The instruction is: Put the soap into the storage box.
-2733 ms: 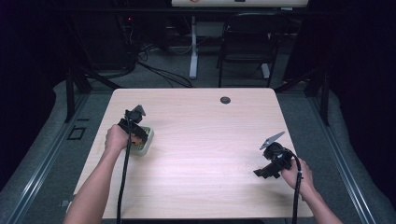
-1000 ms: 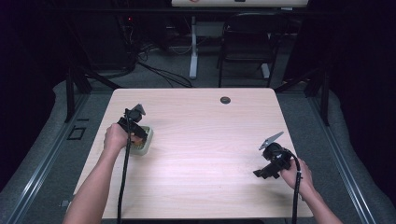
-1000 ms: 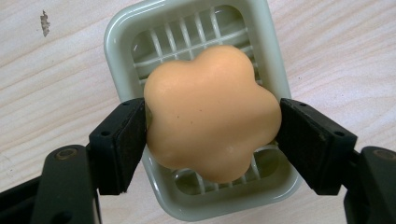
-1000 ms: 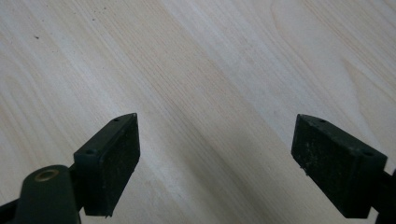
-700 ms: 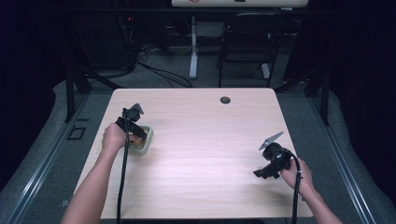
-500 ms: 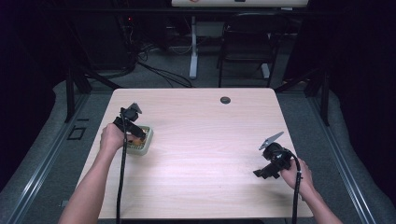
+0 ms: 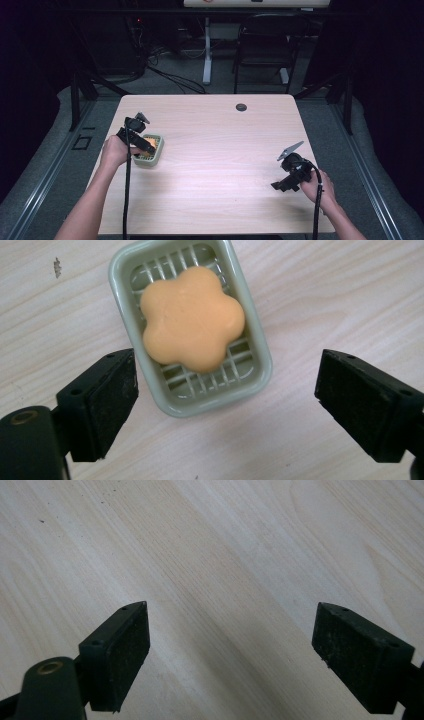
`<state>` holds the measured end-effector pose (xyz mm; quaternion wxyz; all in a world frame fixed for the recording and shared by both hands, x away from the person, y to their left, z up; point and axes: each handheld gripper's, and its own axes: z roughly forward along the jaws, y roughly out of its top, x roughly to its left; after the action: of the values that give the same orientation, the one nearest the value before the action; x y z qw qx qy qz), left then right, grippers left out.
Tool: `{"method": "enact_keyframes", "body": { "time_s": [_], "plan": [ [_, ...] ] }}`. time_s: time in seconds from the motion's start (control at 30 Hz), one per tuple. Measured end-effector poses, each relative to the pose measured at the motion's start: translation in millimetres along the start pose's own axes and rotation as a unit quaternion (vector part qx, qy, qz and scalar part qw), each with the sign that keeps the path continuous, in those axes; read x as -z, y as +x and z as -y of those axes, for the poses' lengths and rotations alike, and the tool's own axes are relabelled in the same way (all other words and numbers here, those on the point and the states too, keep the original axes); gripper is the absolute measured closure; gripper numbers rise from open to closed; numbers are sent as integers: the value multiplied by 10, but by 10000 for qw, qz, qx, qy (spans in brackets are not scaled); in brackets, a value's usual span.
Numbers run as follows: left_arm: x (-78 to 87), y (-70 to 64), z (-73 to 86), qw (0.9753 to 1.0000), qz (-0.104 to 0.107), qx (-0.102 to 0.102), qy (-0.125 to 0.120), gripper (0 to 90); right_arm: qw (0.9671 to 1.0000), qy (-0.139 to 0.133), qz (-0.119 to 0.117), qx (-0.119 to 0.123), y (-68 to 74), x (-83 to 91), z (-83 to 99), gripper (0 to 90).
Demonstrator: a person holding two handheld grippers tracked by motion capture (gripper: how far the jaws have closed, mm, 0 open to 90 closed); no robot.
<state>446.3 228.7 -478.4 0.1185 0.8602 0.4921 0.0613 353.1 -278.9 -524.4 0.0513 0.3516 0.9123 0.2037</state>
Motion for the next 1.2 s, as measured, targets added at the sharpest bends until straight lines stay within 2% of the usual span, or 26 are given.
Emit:
{"method": "enact_keyframes", "body": {
  "time_s": [0.3, 0.53, 0.93, 1.07, 1.2],
  "plan": [
    [124, -131, 273, 9997, -34, -230, -82, 75, 10000, 24, 0, 17, 0, 0, -1, 153],
    [230, -238, 502, 9992, -20, -316, -234, 52, 10000, 23, -18, 26, 7, -1, -7, 152],
    [305, -431, 844, 9986, 37, -367, -369, 8, 10000, -11, -24, -5, 17, -3, -6, 153],
    [278, -474, 937, 9990, 44, -332, -292, 1, 10000, 64, 24, 68, 14, 8, -11, 152],
    [253, -524, 1045, 9991, 106, -310, -268, 0, 10000, 25, -3, 37, 16, 5, -7, 152]
  ]
}}
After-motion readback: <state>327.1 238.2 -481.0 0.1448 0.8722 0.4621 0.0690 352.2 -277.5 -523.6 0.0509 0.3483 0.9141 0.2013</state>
